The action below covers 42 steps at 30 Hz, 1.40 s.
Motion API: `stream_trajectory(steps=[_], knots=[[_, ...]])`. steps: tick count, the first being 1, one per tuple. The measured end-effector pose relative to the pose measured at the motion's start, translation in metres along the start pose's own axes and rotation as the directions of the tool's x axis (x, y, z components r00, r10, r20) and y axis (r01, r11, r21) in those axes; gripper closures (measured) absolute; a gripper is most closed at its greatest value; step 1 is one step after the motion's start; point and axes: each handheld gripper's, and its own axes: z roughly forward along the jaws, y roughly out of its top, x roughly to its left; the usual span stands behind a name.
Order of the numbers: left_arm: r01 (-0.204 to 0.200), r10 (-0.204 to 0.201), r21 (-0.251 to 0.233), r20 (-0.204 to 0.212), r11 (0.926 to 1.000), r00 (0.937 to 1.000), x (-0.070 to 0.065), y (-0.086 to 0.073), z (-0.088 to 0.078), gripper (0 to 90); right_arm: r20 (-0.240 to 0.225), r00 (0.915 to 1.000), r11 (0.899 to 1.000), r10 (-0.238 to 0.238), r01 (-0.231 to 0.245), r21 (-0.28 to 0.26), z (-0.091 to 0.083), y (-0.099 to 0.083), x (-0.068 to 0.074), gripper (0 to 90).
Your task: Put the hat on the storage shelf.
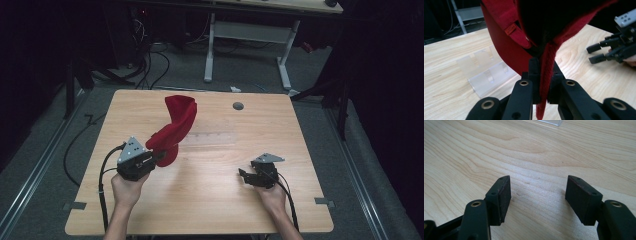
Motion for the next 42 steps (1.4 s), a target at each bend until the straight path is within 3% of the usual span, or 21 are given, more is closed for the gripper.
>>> stream_trajectory(steps=[6, 10, 13, 19, 23, 26, 29, 42], knots=[[0.032, -0.032, -0.05, -0.01, 0.9983, 0.9994, 0.006, 0.012, -0.001, 84.6, 0.044, 0.9984, 0.999, -0.036, 0.035, 0.012, 0.002, 0.001, 0.005, 36.7], [0.036, -0.038, -0.079, -0.022, 0.9962, 0.999, 0.011, 0.022, -0.002, 84.6, 0.046, 0.9985, 0.999, -0.031, 0.03, 0.013, 0.002, 0.001, 0.006, 36.6], [0.064, -0.067, -0.108, -0.028, 0.992, 0.9973, 0.017, 0.031, -0.002, 84.6, 0.049, 0.9984, 1.0, -0.03, 0.029, 0.012, 0.002, 0.001, 0.006, 36.5], [0.089, -0.096, -0.127, -0.048, 0.9879, 0.9943, 0.028, 0.038, 0.005, 84.7, 0.05, 0.9983, 1.0, -0.028, 0.028, 0.012, 0.002, 0.001, 0.006, 36.4], [0.077, -0.086, -0.13, -0.068, 0.9885, 0.994, 0.032, 0.039, 0.013, 84.6, 0.051, 0.9983, 1.0, -0.028, 0.027, 0.011, 0.002, 0.001, 0.006, 36.3], [0.033, -0.047, -0.125, -0.107, 0.9916, 0.9931, 0.035, 0.036, 0.023, 84.6, 0.053, 0.9982, 1.0, -0.027, 0.026, 0.011, 0.002, 0.001, 0.007, 36.2], [0.014, -0.03, -0.127, -0.125, 0.9919, 0.9917, 0.038, 0.036, 0.031, 84.7, 0.05, 0.9983, 1.0, -0.029, 0.028, 0.012, 0.002, 0.001, 0.008, 36.1], [0.004, -0.025, -0.128, -0.166, 0.9917, 0.9857, 0.053, 0.029, 0.054, 84.6, 0.047, 0.9983, 0.999, -0.034, 0.033, 0.012, 0.002, 0.001, 0.008, 36.0]])
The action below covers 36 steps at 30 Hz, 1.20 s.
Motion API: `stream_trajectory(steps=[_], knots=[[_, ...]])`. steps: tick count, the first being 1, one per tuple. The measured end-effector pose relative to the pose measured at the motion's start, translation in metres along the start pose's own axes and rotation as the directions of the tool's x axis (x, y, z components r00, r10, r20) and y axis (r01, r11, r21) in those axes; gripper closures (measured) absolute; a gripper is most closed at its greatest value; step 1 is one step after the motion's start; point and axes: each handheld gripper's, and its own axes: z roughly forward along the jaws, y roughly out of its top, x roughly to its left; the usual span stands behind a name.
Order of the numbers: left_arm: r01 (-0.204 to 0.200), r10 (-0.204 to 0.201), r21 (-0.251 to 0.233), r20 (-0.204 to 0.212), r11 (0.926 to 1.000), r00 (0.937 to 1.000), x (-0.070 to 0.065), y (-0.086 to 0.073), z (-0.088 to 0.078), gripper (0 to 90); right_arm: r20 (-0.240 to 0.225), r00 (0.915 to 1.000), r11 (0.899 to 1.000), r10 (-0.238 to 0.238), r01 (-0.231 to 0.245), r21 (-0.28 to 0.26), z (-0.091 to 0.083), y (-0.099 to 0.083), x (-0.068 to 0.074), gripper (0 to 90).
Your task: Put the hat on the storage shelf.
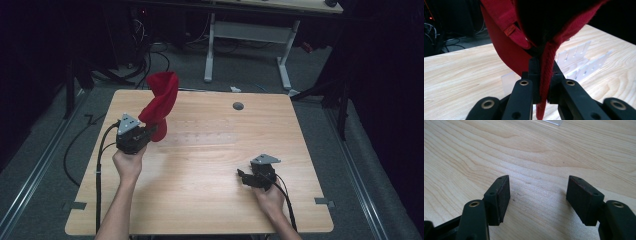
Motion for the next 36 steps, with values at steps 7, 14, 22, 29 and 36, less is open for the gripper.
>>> stream_trajectory(steps=[7, 14, 22, 29, 36], knots=[[-0.008, 0.008, -0.005, -0.008, 1.0, 0.9999, 0.003, -0.004, 0.006, 84.5, 0.001, 1.0, 1.0, -0.001, 0.001, 0.0, 0.0, 0.0, 0.0, 36.0], [-0.018, 0.018, -0.006, -0.011, 0.9998, 0.9998, 0.003, -0.011, 0.01, 84.4, 0.001, 1.0, 1.0, 0.002, -0.002, 0.002, 0.0, 0.0, 0.0, 36.0], [0.015, -0.015, 0.001, -0.02, 0.9999, 0.9997, 0.01, -0.02, 0.01, 84.2, 0.001, 1.0, 1.0, 0.001, -0.001, 0.0, 0.0, 0.0, 0.0, 35.9], [0.048, -0.047, 0.014, -0.029, 0.9988, 0.9985, 0.014, -0.023, 0.006, 83.9, 0.0, 1.0, 1.0, 0.002, -0.002, 0.001, 0.0, 0.0, 0.0, 35.9], [0.058, -0.054, 0.062, -0.058, 0.9964, 0.9968, 0.016, -0.027, 0.003, 82.9, 0.0, 1.0, 1.0, 0.0, 0.0, 0.0, 0.0, 0.0, 0.0, 35.8]])
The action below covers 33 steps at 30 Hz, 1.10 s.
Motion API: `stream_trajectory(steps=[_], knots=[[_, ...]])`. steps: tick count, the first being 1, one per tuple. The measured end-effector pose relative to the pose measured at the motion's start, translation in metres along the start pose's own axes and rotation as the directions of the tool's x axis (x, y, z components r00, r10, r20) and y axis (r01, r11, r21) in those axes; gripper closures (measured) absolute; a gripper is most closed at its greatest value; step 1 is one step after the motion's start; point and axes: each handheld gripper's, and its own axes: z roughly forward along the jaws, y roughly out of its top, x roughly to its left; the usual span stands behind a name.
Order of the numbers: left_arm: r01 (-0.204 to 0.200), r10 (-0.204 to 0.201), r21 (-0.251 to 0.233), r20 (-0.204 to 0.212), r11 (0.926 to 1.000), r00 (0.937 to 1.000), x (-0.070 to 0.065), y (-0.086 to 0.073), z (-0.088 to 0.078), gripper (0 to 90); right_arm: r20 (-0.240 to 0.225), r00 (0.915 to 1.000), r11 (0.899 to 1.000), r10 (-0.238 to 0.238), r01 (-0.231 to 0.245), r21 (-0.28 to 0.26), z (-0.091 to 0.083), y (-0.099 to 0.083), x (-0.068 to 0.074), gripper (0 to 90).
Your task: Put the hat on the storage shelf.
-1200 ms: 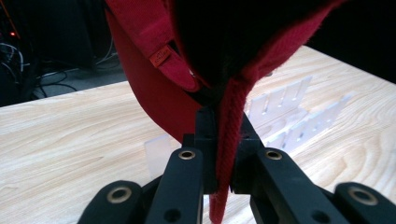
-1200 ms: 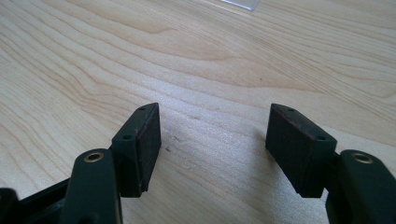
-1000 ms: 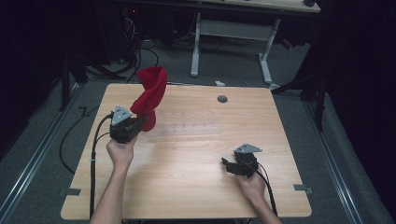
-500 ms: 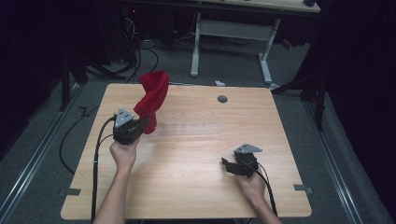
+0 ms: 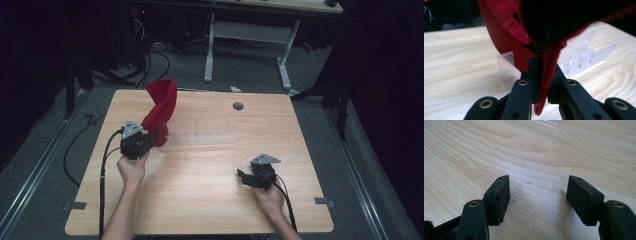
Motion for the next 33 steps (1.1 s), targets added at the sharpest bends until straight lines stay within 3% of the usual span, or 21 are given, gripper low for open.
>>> stream_trajectory(steps=[8, 14, 18, 33], knots=[[0.014, -0.014, 0.019, -0.007, 0.9997, 0.9999, 0.004, -0.004, -0.005, 76.2, -0.001, 1.0, 1.0, 0.001, -0.001, 0.001, 0.0, 0.0, 0.0, 35.7], [0.001, 0.0, 0.019, -0.006, 0.9998, 1.0, 0.002, -0.003, -0.009, 49.3, -0.003, 1.0, 1.0, -0.002, 0.002, 0.0, 0.0, 0.0, 0.0, 35.7], [-0.011, 0.012, 0.023, -0.014, 0.9997, 0.9998, 0.001, -0.002, -0.012, 39.5, -0.005, 1.0, 1.0, -0.007, 0.007, 0.0, 0.0, 0.0, 0.0, 35.7], [-0.03, 0.031, 0.028, -0.031, 0.9992, 0.999, -0.005, 0.002, -0.028, 33.4, -0.005, 1.0, 1.0, -0.006, 0.006, 0.0, 0.0, 0.0, 0.0, 35.6]])
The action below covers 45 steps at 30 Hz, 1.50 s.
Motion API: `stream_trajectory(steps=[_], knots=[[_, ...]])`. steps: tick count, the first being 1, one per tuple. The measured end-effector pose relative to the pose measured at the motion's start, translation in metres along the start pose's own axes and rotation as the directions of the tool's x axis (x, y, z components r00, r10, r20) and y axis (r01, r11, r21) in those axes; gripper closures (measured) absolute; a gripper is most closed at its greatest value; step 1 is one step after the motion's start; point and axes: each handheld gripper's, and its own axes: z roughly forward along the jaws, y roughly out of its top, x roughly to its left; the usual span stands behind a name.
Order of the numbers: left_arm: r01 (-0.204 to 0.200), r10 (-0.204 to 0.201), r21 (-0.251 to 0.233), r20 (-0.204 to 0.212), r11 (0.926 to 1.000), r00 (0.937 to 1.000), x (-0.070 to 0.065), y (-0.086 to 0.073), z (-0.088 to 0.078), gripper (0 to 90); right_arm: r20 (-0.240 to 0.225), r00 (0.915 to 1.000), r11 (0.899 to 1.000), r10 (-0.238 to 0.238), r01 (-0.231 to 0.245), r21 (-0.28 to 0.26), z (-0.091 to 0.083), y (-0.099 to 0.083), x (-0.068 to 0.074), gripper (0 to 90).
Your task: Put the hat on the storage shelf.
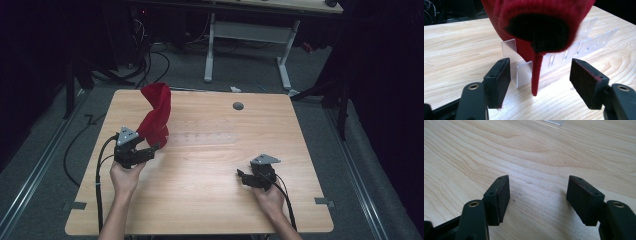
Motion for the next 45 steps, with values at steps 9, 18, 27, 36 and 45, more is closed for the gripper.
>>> stream_trajectory(steps=[9, 18, 27, 36, 45], knots=[[-0.001, 0.001, 0.01, -0.016, 1.0, 0.9999, 0.002, 0.001, -0.014, 33.5, -0.001, 1.0, 1.0, -0.001, 0.001, 0.0, 0.0, 0.0, 0.0, 35.5], [0.003, -0.002, 0.014, -0.017, 0.9999, 0.9998, 0.003, -0.008, -0.026, 34.8, 0.0, 1.0, 1.0, -0.001, 0.001, 0.0, 0.0, 0.0, 0.0, 35.5], [0.018, -0.018, 0.027, 0.007, 0.9995, 0.9998, -0.002, -0.017, -0.033, 35.1, 0.0, 1.0, 1.0, 0.0, 0.0, 0.0, 0.0, 0.0, 0.0, 35.5], [0.013, -0.015, 0.068, 0.034, 0.9976, 0.9993, -0.011, -0.035, -0.037, 37.8, 0.0, 1.0, 1.0, -0.001, 0.001, 0.0, 0.0, 0.0, 0.0, 35.5], [0.001, -0.008, 0.114, 0.059, 0.9935, 0.9982, -0.021, -0.054, -0.034, 38.0, 0.0, 1.0, 1.0, 0.0, 0.0, 0.0, 0.0, 0.0, 0.0, 35.5]])
